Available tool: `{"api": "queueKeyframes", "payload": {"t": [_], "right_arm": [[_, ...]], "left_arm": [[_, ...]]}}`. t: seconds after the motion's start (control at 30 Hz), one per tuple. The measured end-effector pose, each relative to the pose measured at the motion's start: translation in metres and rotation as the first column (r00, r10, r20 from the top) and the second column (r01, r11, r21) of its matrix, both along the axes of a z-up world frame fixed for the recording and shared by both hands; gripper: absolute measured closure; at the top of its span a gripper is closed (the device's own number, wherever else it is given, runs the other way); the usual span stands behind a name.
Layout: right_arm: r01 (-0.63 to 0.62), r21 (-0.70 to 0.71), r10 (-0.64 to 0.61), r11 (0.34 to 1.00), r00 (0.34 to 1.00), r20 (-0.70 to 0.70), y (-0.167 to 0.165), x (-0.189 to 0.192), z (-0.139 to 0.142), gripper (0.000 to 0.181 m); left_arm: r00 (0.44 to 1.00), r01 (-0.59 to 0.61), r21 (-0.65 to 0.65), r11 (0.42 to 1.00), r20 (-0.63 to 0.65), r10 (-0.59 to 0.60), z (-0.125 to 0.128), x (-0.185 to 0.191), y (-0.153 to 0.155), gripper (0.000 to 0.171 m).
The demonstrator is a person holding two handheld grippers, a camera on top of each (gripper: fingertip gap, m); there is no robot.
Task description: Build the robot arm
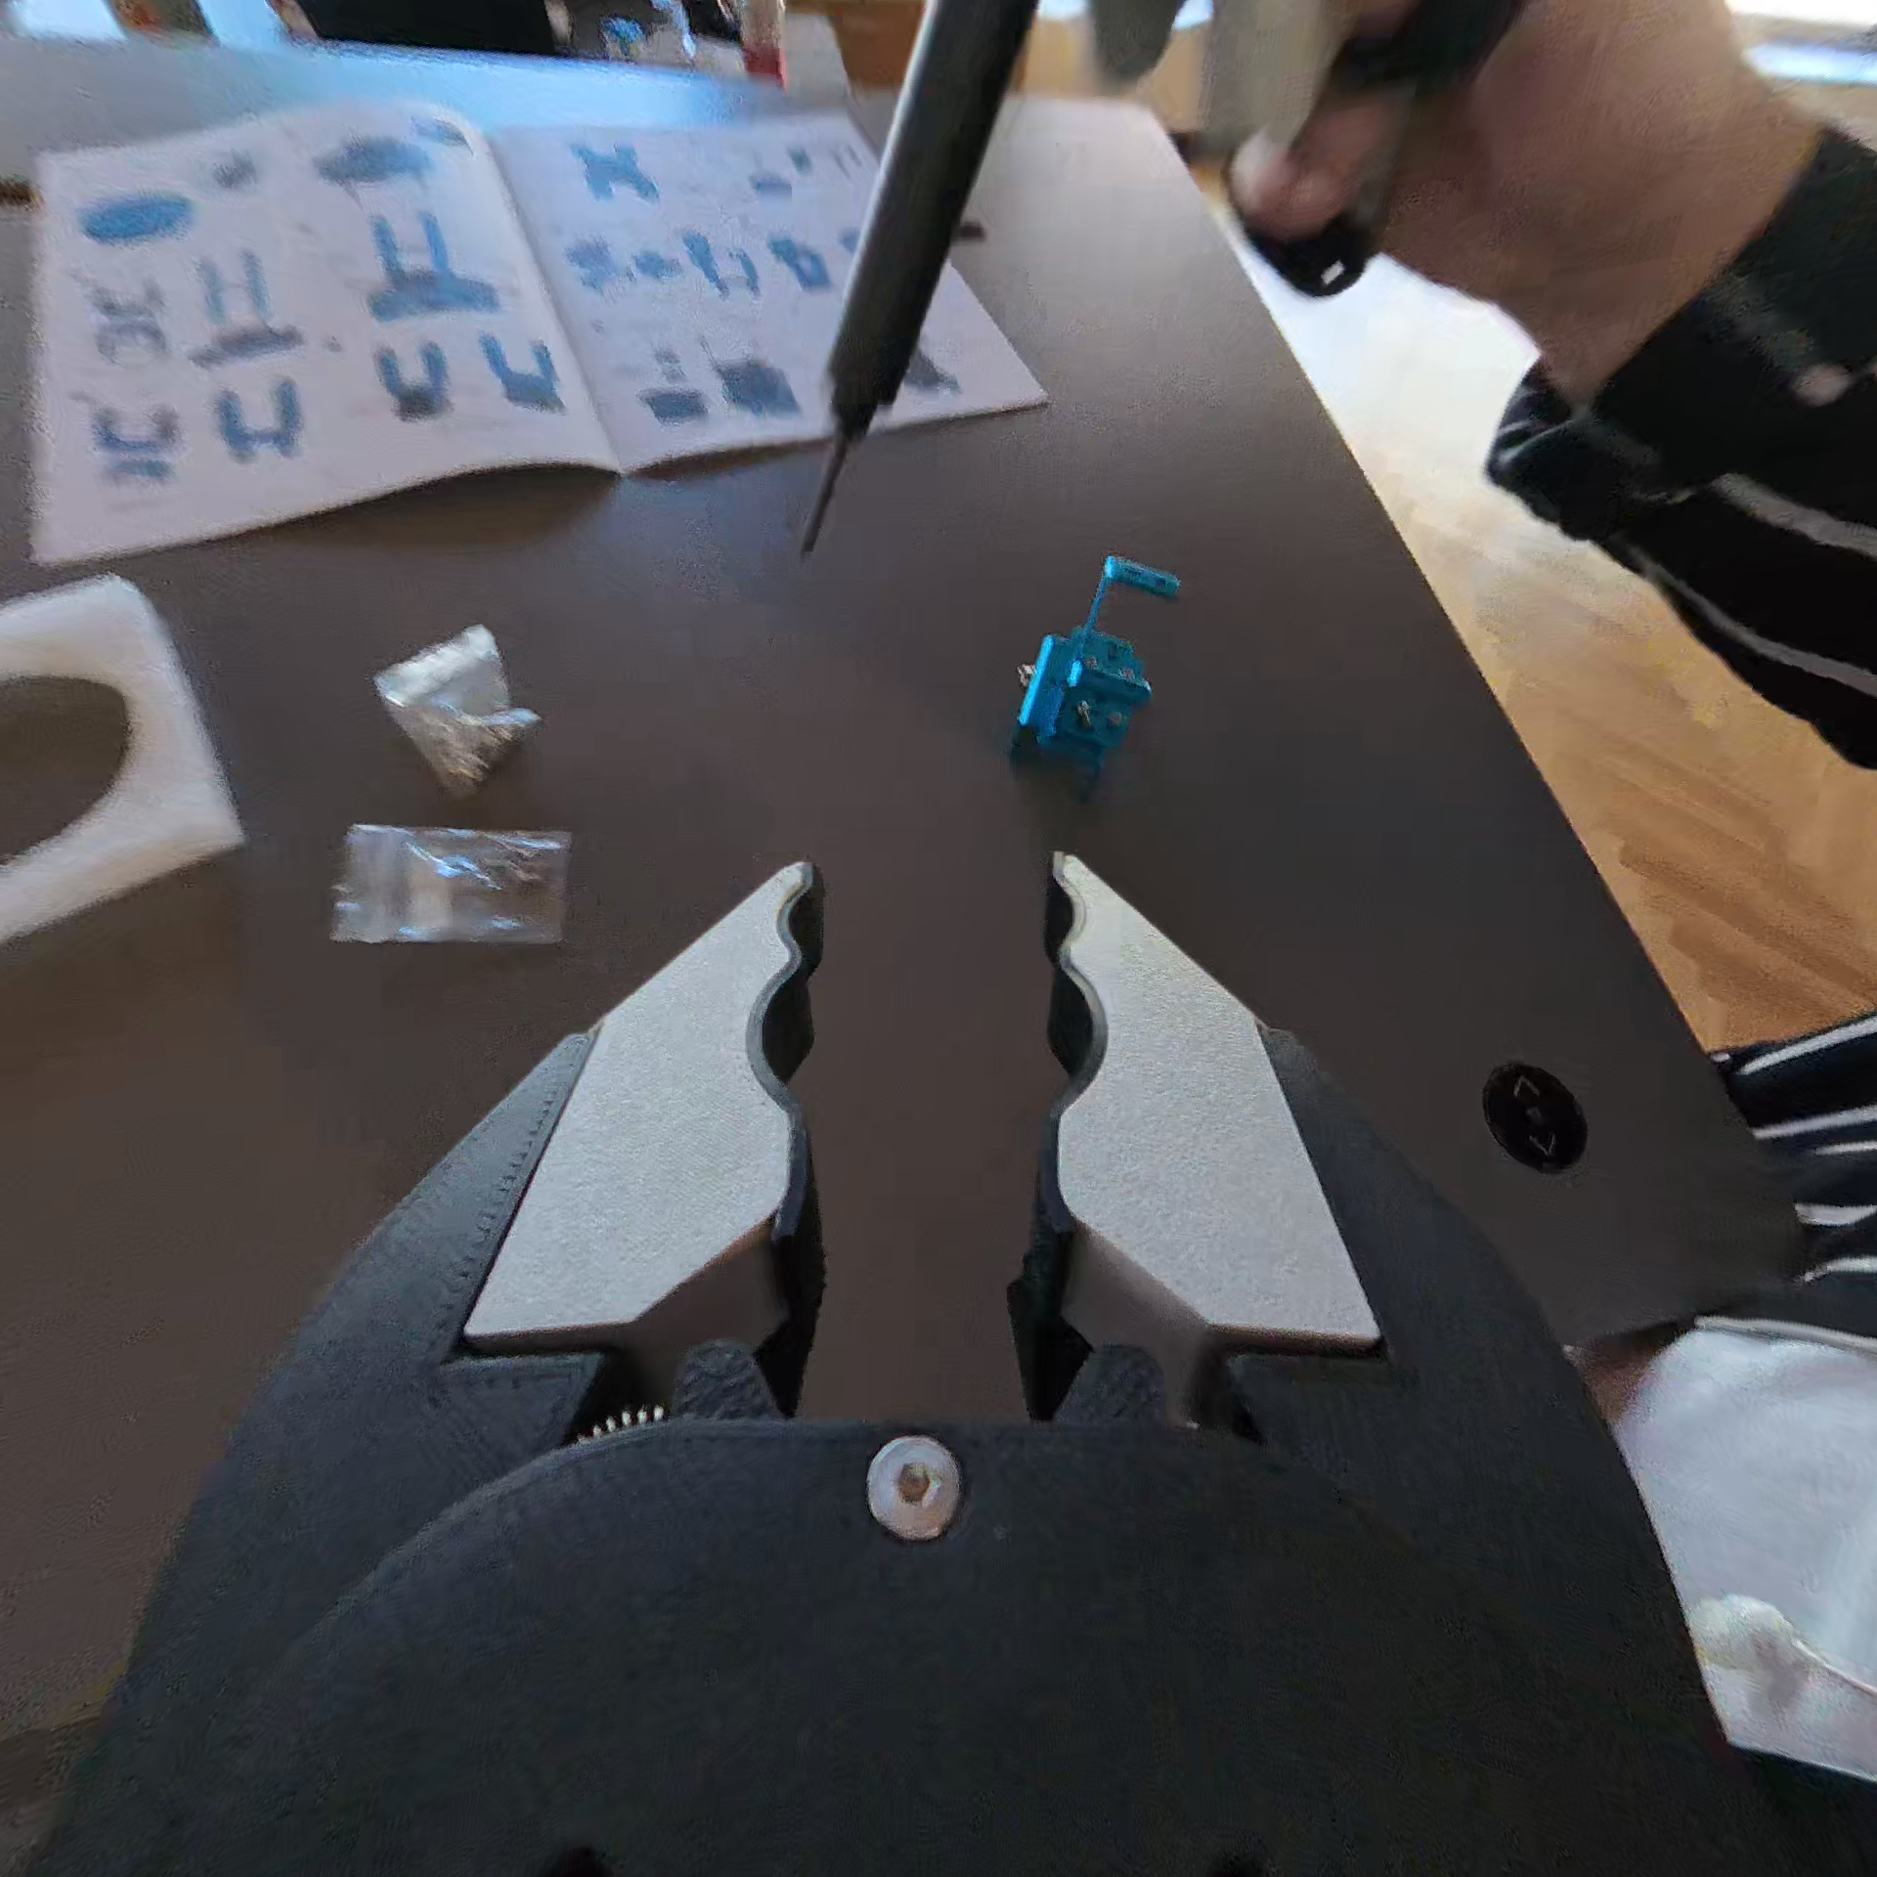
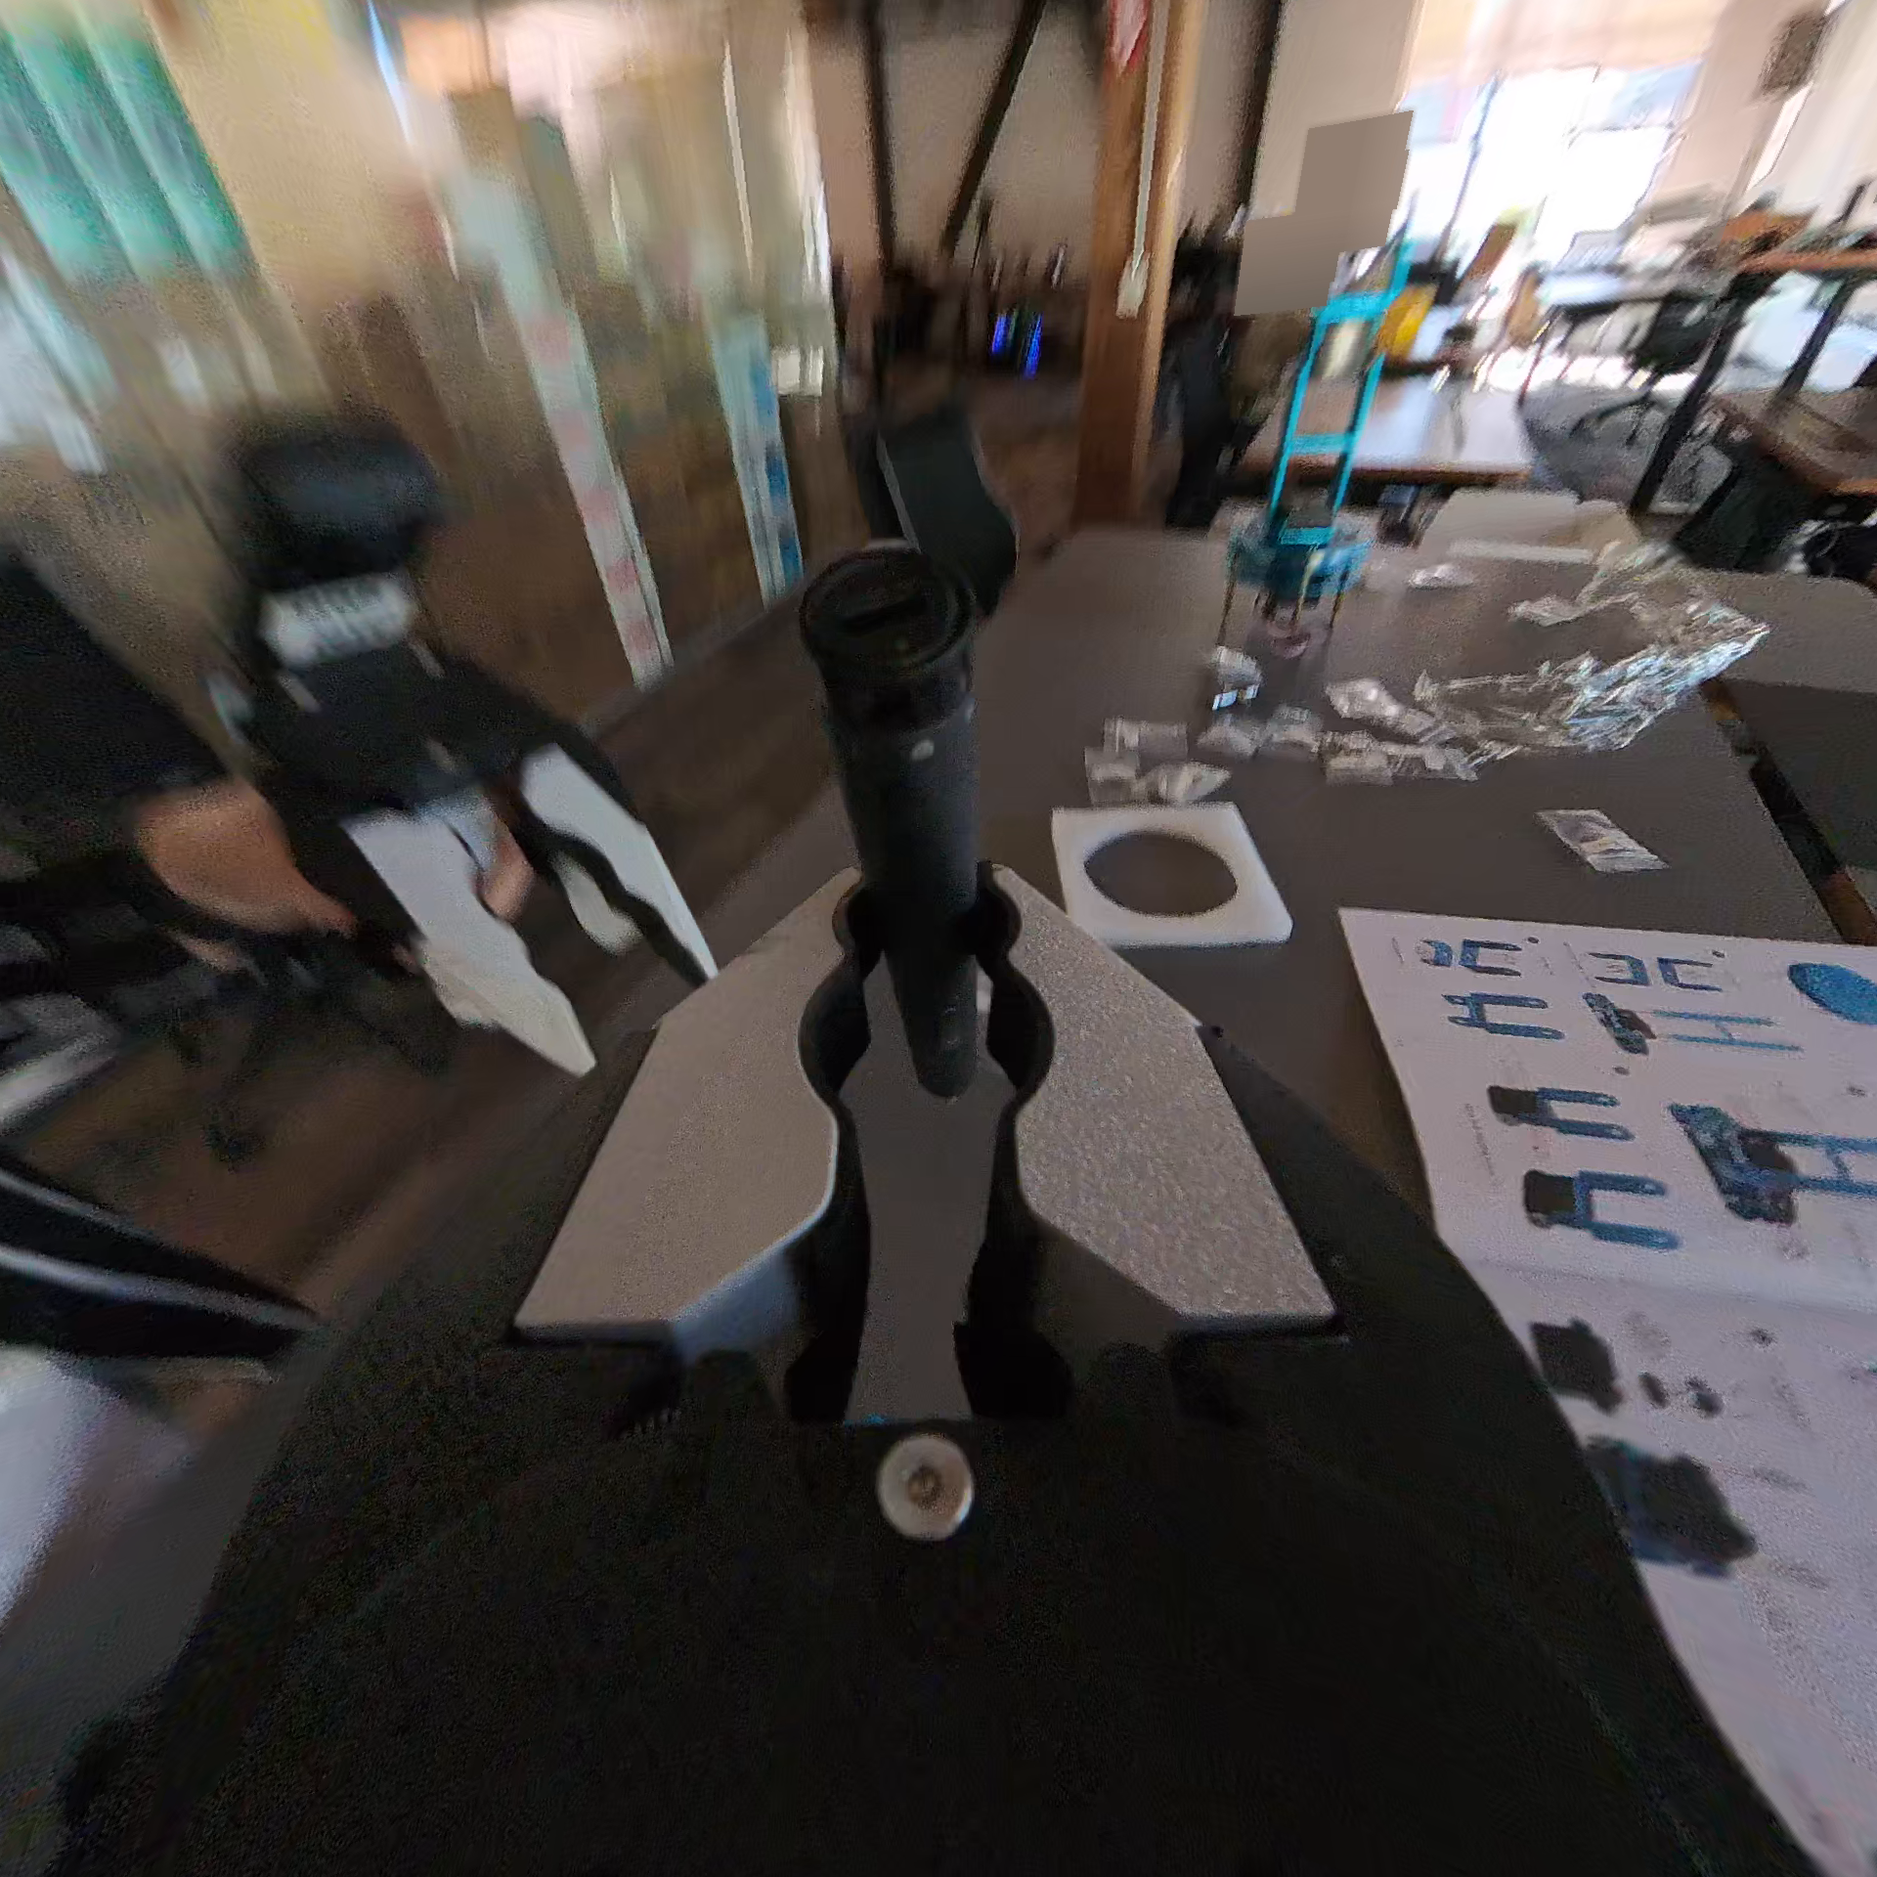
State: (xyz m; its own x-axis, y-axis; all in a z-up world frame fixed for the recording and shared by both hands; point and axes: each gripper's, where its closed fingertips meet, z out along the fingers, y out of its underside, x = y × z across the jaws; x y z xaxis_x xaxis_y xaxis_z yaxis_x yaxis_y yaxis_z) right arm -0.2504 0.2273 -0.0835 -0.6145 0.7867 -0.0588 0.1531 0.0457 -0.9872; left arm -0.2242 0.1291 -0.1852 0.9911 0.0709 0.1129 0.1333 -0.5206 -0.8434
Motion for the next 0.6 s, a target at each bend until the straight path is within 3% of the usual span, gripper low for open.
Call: {"api": "queueKeyframes", "payload": {"t": [0.1, 0.2, 0.3, 0.4, 0.5, 0.6], "right_arm": [[0.067, -0.245, -0.087, 0.967, 0.994, -0.071, 0.027, 0.039, 0.025, 0.164], [0.097, -0.330, -0.132, 0.939, 0.988, -0.084, 0.039, 0.072, 0.029, 0.164], [0.194, -0.320, -0.224, 0.927, 0.973, -0.060, 0.052, 0.095, 0.014, 0.164], [0.285, -0.405, -0.311, 0.869, 0.950, 0.001, 0.070, 0.107, -0.011, 0.164], [0.295, -0.489, -0.320, 0.821, 0.947, 0.033, 0.072, 0.111, -0.031, 0.164], [0.305, -0.476, -0.319, 0.825, 0.946, 0.053, 0.068, 0.105, -0.046, 0.165]], "left_arm": [[0.993, 0.060, -0.028, 0.998, 0.106, -0.057, -0.025, 0.018, 0.008, 0.128], [0.970, 0.120, 0.000, 0.993, 0.215, -0.117, -0.036, 0.038, 0.015, 0.135], [0.954, 0.143, 0.012, 0.990, 0.263, -0.141, -0.043, 0.049, 0.017, 0.137], [0.948, 0.156, -0.008, 0.988, 0.283, -0.147, -0.052, 0.054, 0.017, 0.138], [0.939, 0.165, -0.018, 0.986, 0.308, -0.152, -0.056, 0.061, 0.018, 0.139], [0.936, 0.178, -0.031, 0.983, 0.312, -0.160, -0.059, 0.066, 0.021, 0.139]]}}
